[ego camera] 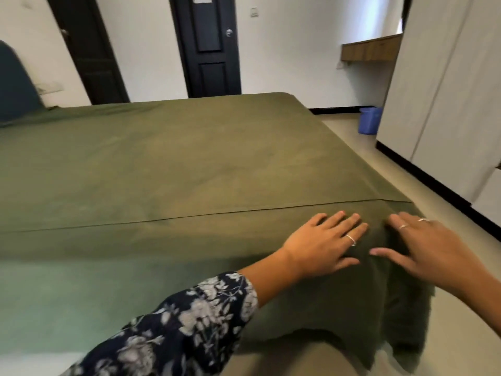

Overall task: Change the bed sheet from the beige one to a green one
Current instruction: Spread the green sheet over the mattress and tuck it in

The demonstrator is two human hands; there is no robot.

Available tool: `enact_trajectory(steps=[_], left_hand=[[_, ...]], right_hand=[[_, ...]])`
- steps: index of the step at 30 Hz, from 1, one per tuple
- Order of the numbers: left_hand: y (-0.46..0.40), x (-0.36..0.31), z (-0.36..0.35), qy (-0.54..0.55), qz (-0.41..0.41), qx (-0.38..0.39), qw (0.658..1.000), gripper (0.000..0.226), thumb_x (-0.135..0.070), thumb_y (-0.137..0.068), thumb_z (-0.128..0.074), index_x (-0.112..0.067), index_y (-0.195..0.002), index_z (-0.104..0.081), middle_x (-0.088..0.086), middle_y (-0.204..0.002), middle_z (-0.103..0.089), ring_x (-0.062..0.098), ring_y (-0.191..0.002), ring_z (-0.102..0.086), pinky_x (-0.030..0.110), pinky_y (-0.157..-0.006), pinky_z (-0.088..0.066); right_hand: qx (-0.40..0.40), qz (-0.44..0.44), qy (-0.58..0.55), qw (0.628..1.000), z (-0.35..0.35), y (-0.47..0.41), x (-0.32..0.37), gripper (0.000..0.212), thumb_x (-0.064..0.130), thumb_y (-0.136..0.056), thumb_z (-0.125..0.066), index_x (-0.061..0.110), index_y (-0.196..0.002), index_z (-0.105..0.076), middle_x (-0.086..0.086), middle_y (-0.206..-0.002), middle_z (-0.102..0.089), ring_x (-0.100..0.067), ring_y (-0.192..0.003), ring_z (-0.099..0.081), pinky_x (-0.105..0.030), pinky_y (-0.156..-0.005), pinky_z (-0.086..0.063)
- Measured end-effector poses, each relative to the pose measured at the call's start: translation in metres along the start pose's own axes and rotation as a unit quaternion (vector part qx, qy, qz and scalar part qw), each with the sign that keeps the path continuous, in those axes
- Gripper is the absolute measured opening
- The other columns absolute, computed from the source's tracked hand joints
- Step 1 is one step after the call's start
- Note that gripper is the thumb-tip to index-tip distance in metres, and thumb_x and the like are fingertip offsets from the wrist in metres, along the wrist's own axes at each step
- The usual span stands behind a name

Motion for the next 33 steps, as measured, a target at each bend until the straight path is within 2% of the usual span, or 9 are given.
enact_trajectory(steps=[4,8,14,18,22,27,29,31,33], left_hand=[[0.025,0.012,0.009,0.026,0.018,0.009,0.999,0.062,-0.051,-0.097,-0.041,-0.016,-0.147,-0.034,0.005,-0.154,-0.032,0.021,-0.141,-0.03,0.04,-0.11,-0.031],[0.072,0.083,0.031,0.091,0.165,-0.004,0.982,0.068,-0.059,-0.094,-0.012,-0.023,-0.133,-0.053,0.001,-0.148,-0.043,0.017,-0.138,-0.036,0.036,-0.109,-0.029],[0.18,0.2,0.007,0.133,0.408,0.129,0.894,0.055,-0.057,-0.098,-0.024,-0.034,-0.149,-0.027,-0.007,-0.159,-0.017,0.01,-0.146,-0.012,0.036,-0.117,-0.011],[0.203,0.195,-0.001,0.135,0.429,0.139,0.882,0.055,-0.057,-0.098,-0.022,-0.039,-0.15,-0.017,-0.013,-0.159,-0.01,0.007,-0.147,-0.005,0.034,-0.118,-0.002],[0.206,0.188,0.011,0.088,0.426,0.088,0.896,0.056,-0.058,-0.097,-0.019,-0.037,-0.149,-0.024,-0.013,-0.158,-0.019,0.008,-0.146,-0.013,0.031,-0.118,-0.009],[0.238,0.134,0.032,0.005,0.441,-0.111,0.891,0.048,-0.041,-0.099,-0.024,-0.031,-0.141,-0.045,-0.008,-0.149,-0.04,0.015,-0.14,-0.033,0.033,-0.112,-0.023],[0.255,0.106,0.023,0.034,0.487,-0.156,0.859,0.049,-0.039,-0.1,-0.026,-0.032,-0.148,-0.03,-0.006,-0.158,-0.021,0.015,-0.146,-0.016,0.034,-0.115,-0.012],[0.265,0.082,0.009,0.107,0.547,-0.193,0.807,0.057,-0.04,-0.099,-0.027,-0.029,-0.152,-0.01,-0.005,-0.16,0.001,0.014,-0.148,0.0,0.03,-0.116,-0.003],[0.284,0.064,-0.014,0.226,0.64,-0.246,0.692,0.062,-0.038,-0.1,-0.031,-0.016,-0.153,-0.008,0.002,-0.16,0.001,0.013,-0.147,-0.001,0.024,-0.116,-0.004]], right_hand=[[-0.024,0.019,0.024,0.999,0.017,-0.022,0.04,0.071,0.071,-0.087,-0.021,0.018,-0.099,-0.067,-0.006,-0.106,-0.063,-0.029,-0.09,-0.064,-0.043,-0.076,-0.05],[0.027,0.049,-0.058,0.997,0.013,-0.063,0.091,0.083,0.076,-0.085,-0.005,0.024,-0.104,-0.067,-0.006,-0.127,-0.06,-0.025,-0.111,-0.06,-0.043,-0.094,-0.044],[0.131,0.117,-0.183,0.967,-0.024,-0.131,0.159,0.104,0.091,-0.062,0.005,0.039,-0.141,-0.038,0.014,-0.157,-0.02,-0.006,-0.142,-0.023,-0.032,-0.116,-0.011],[0.198,0.159,-0.162,0.954,-0.044,-0.129,0.181,0.104,0.089,-0.057,0.016,0.045,-0.149,-0.007,0.022,-0.157,-0.005,0.005,-0.142,-0.006,-0.028,-0.116,-0.003],[0.17,0.21,-0.147,0.952,-0.023,-0.093,0.195,0.086,0.078,-0.07,0.018,0.045,-0.148,0.002,0.025,-0.15,0.008,0.009,-0.138,0.003,-0.022,-0.115,0.003],[-0.087,0.108,-0.159,0.978,0.001,-0.023,0.193,0.051,0.042,-0.098,-0.028,0.021,-0.144,-0.042,0.0,-0.149,-0.04,-0.018,-0.137,-0.039,-0.038,-0.113,-0.022],[-0.127,0.027,-0.316,0.94,-0.002,0.015,0.197,0.047,0.03,-0.095,-0.041,0.018,-0.141,-0.044,-0.001,-0.15,-0.038,-0.017,-0.14,-0.031,-0.037,-0.115,-0.017],[-0.133,-0.087,-0.503,0.85,-0.014,0.043,0.199,0.043,0.023,-0.093,-0.049,0.014,-0.135,-0.047,-0.003,-0.149,-0.037,-0.015,-0.14,-0.031,-0.032,-0.116,-0.02],[-0.125,-0.275,-0.622,0.722,-0.045,0.073,0.188,0.034,0.023,-0.094,-0.056,0.018,-0.127,-0.048,-0.004,-0.14,-0.043,-0.014,-0.132,-0.04,-0.033,-0.111,-0.031]])
Point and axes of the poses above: each hand's wrist, its own y-axis away from the middle knuckle, its own z-axis out of the back of the hand, x = y × z, the point moved 10 cm from there along -y, towards the middle knuckle
